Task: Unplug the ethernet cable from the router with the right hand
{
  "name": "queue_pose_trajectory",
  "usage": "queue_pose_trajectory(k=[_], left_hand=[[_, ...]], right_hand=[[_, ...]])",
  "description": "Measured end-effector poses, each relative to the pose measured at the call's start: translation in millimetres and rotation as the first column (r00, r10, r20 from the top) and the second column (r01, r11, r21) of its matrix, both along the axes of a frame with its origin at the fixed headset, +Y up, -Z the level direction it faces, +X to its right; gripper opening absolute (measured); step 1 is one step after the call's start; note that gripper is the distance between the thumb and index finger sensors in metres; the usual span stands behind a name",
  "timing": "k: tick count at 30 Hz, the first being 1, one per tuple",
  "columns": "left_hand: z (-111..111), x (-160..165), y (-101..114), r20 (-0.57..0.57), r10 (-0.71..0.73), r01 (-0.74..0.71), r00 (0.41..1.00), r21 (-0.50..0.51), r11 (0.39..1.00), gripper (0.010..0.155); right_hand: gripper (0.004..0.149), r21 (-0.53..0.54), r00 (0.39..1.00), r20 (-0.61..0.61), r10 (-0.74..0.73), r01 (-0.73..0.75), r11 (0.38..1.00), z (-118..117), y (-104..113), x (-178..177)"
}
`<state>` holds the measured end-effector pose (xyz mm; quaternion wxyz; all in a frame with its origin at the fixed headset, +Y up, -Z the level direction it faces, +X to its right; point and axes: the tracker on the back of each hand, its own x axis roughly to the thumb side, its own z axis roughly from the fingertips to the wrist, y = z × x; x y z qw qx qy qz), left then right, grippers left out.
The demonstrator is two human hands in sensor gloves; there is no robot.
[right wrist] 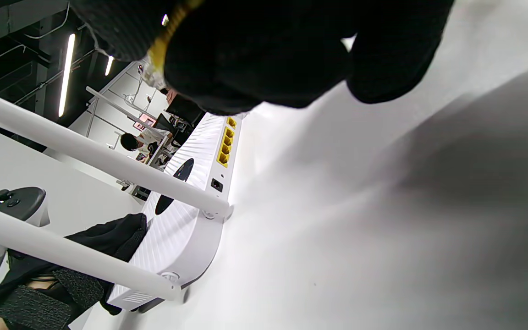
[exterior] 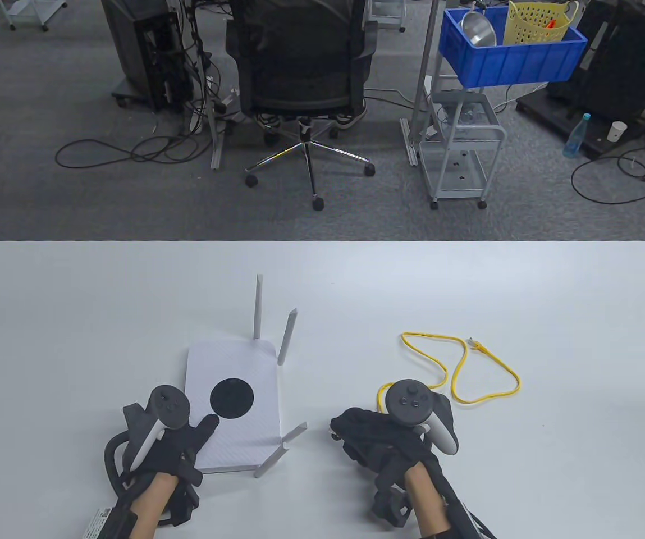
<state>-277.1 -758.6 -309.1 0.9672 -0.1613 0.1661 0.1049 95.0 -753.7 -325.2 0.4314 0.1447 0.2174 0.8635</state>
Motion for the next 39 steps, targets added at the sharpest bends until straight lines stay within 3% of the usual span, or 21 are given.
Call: queue_pose_trajectory(k=[5, 15, 22, 25, 27, 31, 36, 39], left_hand=[[0.3, 6.9, -0.5, 0.026, -0.108, 0.108, 0.994, -0.002, 0.994, 0.085], [1.7, -0.6, 6.3, 0.004, -0.038, 0.038, 0.999, 0.042, 0.998, 0.083], [12.4, 1.4, 33.0, 0.038, 0.016, -0.025, 0.999, 0.245, 0.969, 0.082], [22.1, 9.6, 46.7, 0.099, 0.048, -0.084, 0.994, 0.403, 0.911, 0.08], [26.8, 16.2, 51.6, 0.167, 0.053, -0.122, 0.985, 0.44, 0.889, 0.081], [31.6, 33.2, 50.2, 0.271, -0.058, -0.065, 0.961, 0.425, 0.903, 0.083], [28.5, 40.4, 40.6, 0.324, -0.086, -0.037, 0.942, 0.355, 0.934, 0.086], [26.1, 38.2, 36.5, 0.335, -0.059, -0.051, 0.94, 0.309, 0.95, 0.087]], right_hand=[[0.056, 0.004, 1.0, -0.002, 0.024, -0.024, 1.0, 0.3, -0.5, -1.0], [0.057, 0.088, 0.999, 0.018, 0.037, -0.039, 0.995, 1.4, 11.0, 0.6], [0.055, 0.197, 0.997, 0.062, 0.04, -0.051, 0.979, 4.6, 25.9, 4.9], [0.055, 0.264, 0.988, 0.093, 0.12, -0.141, 0.954, 6.5, 30.2, 4.7], [0.055, 0.304, 0.979, 0.129, 0.16, -0.193, 0.933, 8.0, 32.2, 4.3], [0.053, 0.421, 0.916, 0.251, 0.313, -0.394, 0.817, 12.7, 36.2, 2.0], [0.052, 0.536, 0.803, 0.412, 0.431, -0.596, 0.598, 18.0, 37.8, -1.2], [0.052, 0.54, 0.775, 0.449, 0.445, -0.632, 0.556, 17.1, 36.4, 0.4]])
